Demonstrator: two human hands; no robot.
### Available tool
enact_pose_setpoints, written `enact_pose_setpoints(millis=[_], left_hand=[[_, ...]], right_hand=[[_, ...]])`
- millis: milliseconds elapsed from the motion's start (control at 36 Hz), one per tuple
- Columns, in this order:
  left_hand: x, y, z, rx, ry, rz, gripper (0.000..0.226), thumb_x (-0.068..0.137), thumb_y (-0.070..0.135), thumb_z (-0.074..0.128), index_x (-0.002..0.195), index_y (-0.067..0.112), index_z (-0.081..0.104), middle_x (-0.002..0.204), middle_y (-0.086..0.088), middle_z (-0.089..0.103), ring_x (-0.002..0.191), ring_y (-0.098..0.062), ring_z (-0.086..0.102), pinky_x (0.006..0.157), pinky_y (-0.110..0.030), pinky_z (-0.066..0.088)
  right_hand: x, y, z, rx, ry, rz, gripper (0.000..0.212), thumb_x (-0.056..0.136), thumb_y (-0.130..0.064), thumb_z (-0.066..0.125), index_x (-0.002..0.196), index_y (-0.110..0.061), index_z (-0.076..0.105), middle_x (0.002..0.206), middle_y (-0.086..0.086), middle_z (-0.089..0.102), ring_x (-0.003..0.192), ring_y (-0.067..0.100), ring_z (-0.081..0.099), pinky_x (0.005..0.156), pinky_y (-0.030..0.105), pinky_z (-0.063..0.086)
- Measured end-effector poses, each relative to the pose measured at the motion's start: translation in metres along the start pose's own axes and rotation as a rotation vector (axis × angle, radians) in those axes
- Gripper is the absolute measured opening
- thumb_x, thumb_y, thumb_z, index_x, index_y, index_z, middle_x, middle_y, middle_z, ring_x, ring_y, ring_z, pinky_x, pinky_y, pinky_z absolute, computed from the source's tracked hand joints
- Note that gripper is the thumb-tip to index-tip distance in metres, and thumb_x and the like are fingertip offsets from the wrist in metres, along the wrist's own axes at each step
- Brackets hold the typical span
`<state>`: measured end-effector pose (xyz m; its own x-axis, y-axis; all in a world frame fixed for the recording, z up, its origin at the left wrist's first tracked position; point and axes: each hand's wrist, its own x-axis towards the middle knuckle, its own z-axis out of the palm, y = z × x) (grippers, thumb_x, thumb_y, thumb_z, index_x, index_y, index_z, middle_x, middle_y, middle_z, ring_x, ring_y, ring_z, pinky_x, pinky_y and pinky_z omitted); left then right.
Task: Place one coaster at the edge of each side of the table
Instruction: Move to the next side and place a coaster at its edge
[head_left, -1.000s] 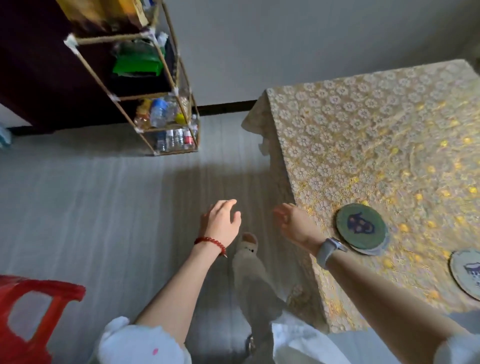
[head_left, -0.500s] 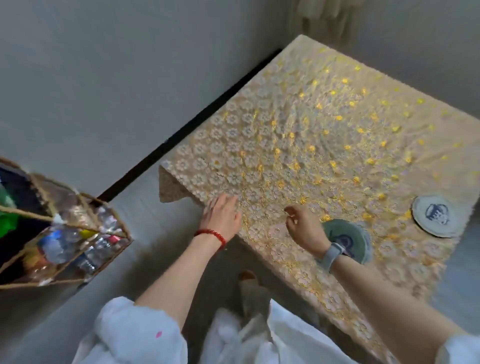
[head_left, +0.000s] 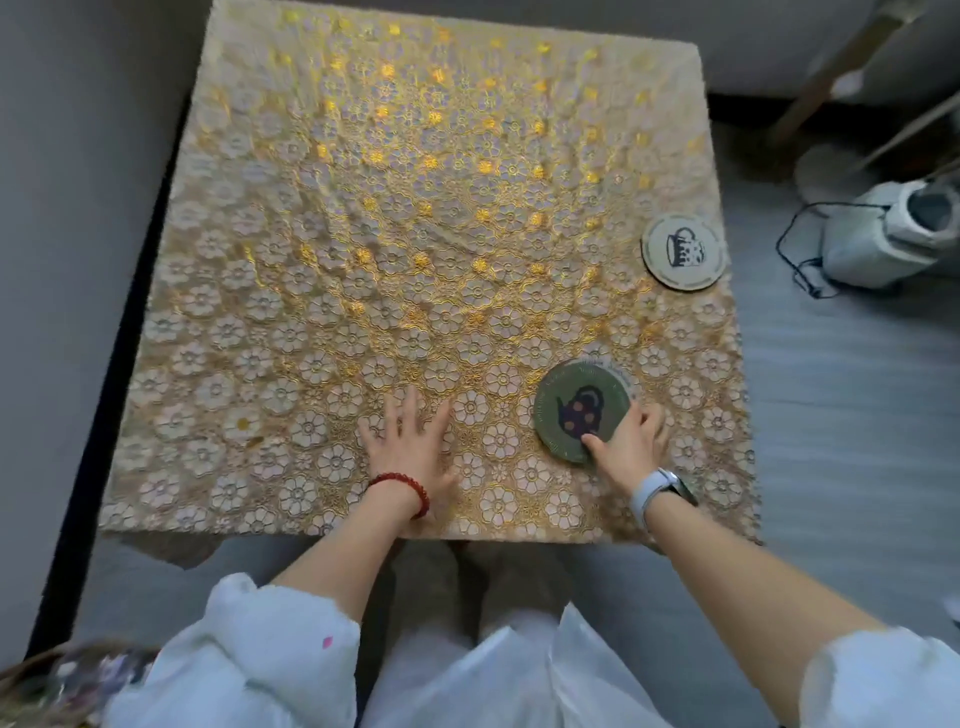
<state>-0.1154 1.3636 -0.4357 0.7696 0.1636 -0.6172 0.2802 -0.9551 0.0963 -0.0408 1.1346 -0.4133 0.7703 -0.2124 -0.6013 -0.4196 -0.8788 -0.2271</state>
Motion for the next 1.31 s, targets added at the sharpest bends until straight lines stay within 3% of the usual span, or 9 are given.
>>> enact_pose_setpoints(millis=[222,306,417,528,611,722,917,1111,1306], left_hand=[[0.005,-0.020,0.006,0.029,-0.062,0.067,0.107,0.068,0.068,0.055,0.125,0.047,-0.033,0.145,-0.004,-0.035,0.136,-0.033,-0.024,0.106,-0.067,0.001],[0.006,-0.020,0.005,0.039,-0.072,0.069,0.107,0.068,0.068,0.054,0.123,0.046,-0.034,0.144,-0.005,-0.036,0.136,-0.034,-0.024,0.105,-0.068,0.002],[0.006,-0.019,0.002,0.026,-0.105,0.074,0.106,0.068,0.066,0.056,0.131,0.043,-0.026,0.146,-0.005,-0.034,0.136,-0.035,-0.025,0.104,-0.068,0.003],[0.008,-0.017,-0.002,-0.082,-0.079,0.082,0.084,0.079,0.054,0.053,0.138,0.043,-0.006,0.152,-0.004,-0.020,0.138,-0.034,-0.018,0.105,-0.068,0.003],[0.010,-0.021,-0.008,-0.227,0.010,0.086,0.059,0.085,0.040,0.048,0.137,0.033,0.022,0.155,-0.004,0.002,0.141,-0.031,-0.002,0.109,-0.064,0.009],[0.006,-0.030,-0.009,-0.384,0.159,0.062,0.044,0.086,0.029,0.046,0.129,0.022,0.040,0.148,-0.009,0.027,0.139,-0.028,0.014,0.112,-0.057,0.015],[-0.016,-0.051,0.012,-0.355,0.210,0.074,0.042,0.086,0.024,0.047,0.128,0.021,0.043,0.148,-0.009,0.028,0.139,-0.026,0.014,0.114,-0.054,0.014],[-0.033,-0.054,0.031,-0.244,0.199,0.157,0.053,0.084,0.038,0.049,0.133,0.027,0.035,0.153,-0.008,0.014,0.141,-0.027,0.001,0.112,-0.054,-0.002],[-0.034,-0.052,0.048,-0.094,0.171,0.206,0.078,0.076,0.057,0.051,0.140,0.036,0.013,0.155,-0.009,-0.004,0.141,-0.027,-0.012,0.109,-0.054,-0.012]], right_hand=[[0.000,-0.011,0.004,0.131,0.156,0.076,0.070,0.073,-0.017,0.071,0.126,0.002,0.029,0.139,0.023,0.027,0.129,0.037,0.025,0.105,0.048,0.027],[-0.009,-0.013,0.006,0.135,0.272,0.013,0.039,0.083,-0.011,0.055,0.116,-0.005,0.034,0.121,0.020,0.046,0.098,0.037,0.052,0.075,0.043,0.045],[-0.026,-0.019,0.007,0.174,0.374,-0.187,0.017,0.089,-0.009,0.043,0.105,-0.011,0.037,0.093,0.015,0.059,0.065,0.027,0.052,0.046,0.023,0.028],[-0.047,-0.028,0.005,0.322,0.375,-0.370,0.017,0.086,-0.003,0.045,0.099,-0.014,0.045,0.087,0.003,0.057,0.073,0.024,0.055,0.055,0.025,0.039],[-0.058,-0.038,0.006,0.555,0.171,-0.394,0.013,0.087,-0.005,0.047,0.095,-0.016,0.048,0.086,-0.007,0.054,0.085,0.017,0.056,0.073,0.028,0.049],[-0.061,-0.046,0.021,0.720,-0.048,-0.336,0.020,0.086,-0.006,0.050,0.085,-0.026,0.048,0.088,-0.002,0.057,0.082,0.012,0.056,0.069,0.018,0.049],[-0.056,-0.027,0.065,0.298,-0.007,-0.253,0.023,0.088,-0.016,0.049,0.111,-0.015,0.049,0.112,0.010,0.062,0.102,0.028,0.056,0.086,0.044,0.049],[-0.049,-0.019,0.070,0.165,0.078,-0.391,0.027,0.088,-0.012,0.048,0.115,-0.012,0.052,0.114,0.009,0.060,0.104,0.026,0.055,0.086,0.035,0.043],[-0.052,-0.020,0.075,0.035,0.040,-0.511,0.030,0.089,-0.014,0.047,0.118,-0.013,0.051,0.119,0.007,0.059,0.107,0.026,0.053,0.088,0.040,0.047]])
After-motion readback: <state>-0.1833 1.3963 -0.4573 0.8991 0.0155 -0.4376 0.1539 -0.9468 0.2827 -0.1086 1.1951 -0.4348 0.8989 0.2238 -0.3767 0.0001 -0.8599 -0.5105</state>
